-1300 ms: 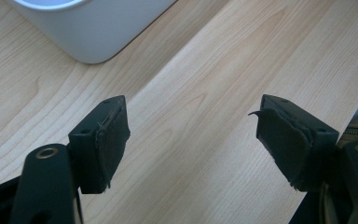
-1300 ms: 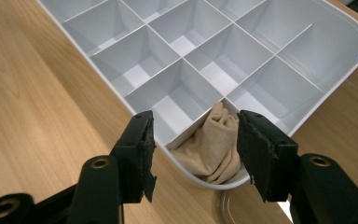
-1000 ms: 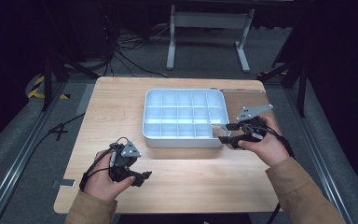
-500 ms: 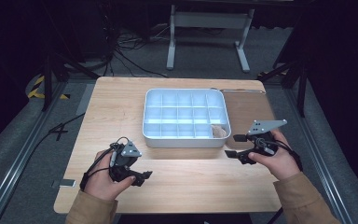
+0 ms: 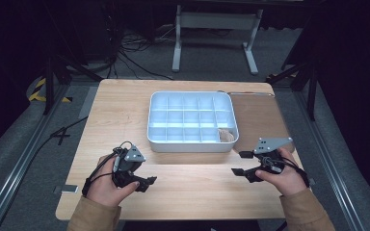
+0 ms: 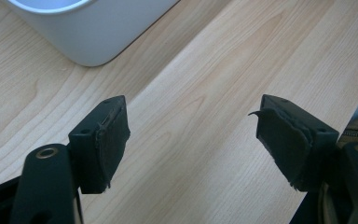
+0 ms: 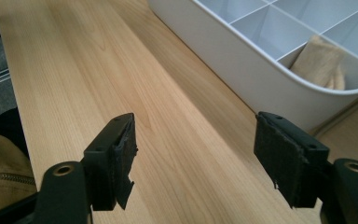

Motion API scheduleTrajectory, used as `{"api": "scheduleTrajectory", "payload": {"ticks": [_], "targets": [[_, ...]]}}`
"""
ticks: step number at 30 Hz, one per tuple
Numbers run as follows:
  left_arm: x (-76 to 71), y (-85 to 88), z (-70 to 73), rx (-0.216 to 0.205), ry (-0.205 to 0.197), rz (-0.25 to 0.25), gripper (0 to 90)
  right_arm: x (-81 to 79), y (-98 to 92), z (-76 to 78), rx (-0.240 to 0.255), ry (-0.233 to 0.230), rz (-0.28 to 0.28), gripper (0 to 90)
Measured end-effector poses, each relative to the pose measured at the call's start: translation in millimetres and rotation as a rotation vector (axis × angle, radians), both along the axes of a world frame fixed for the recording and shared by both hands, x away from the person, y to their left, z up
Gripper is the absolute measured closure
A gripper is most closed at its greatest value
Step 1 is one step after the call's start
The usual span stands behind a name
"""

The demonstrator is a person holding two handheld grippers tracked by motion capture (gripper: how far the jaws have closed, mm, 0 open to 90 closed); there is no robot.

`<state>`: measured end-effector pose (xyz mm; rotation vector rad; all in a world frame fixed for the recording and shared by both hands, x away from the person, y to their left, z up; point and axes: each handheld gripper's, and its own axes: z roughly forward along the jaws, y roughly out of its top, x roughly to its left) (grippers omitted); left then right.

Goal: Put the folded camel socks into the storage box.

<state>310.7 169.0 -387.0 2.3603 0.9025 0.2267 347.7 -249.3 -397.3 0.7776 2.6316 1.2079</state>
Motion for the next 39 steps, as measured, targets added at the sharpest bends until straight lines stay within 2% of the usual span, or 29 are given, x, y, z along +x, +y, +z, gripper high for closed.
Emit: {"api": "scheduleTrajectory", "payload": {"ticks": [1,4,8,15,23,24,31,34,39], "targets": [[-0.4,-0.3,-0.7,-0.003,0.002,0.001,26.0,0.7,0.3,-6.5,-0.006,0.011,0.001,30.2],[0.2,0.3,-0.9,0.000,0.004,-0.001,26.0,1.6,0.4,-13.6,-0.019,0.017,0.011,30.2],[1.4,0.3,-1.7,0.005,0.009,-0.004,26.0,3.3,1.1,-28.1,-0.063,0.024,0.040,29.0],[3.2,1.1,-4.8,0.018,0.014,-0.003,26.0,4.7,2.9,-52.8,-0.097,0.050,0.020,26.4],[4.5,1.4,-8.6,0.018,0.036,0.003,26.0,-2.5,4.4,-68.3,-0.098,0.028,0.004,24.6],[5.0,1.6,-9.1,0.025,0.026,0.003,26.0,-3.8,4.9,-70.2,-0.104,0.025,0.008,24.2],[6.5,1.5,-11.6,0.032,0.042,0.002,26.0,-10.8,9.5,-79.9,-0.124,-0.023,0.041,22.1],[7.5,0.9,-13.9,0.024,0.041,0.000,25.9,-12.8,10.9,-80.9,-0.117,-0.043,0.049,21.6],[9.2,1.1,-15.7,0.031,0.048,-0.003,25.7,-14.3,10.7,-84.0,-0.090,-0.045,0.046,19.5]]}}
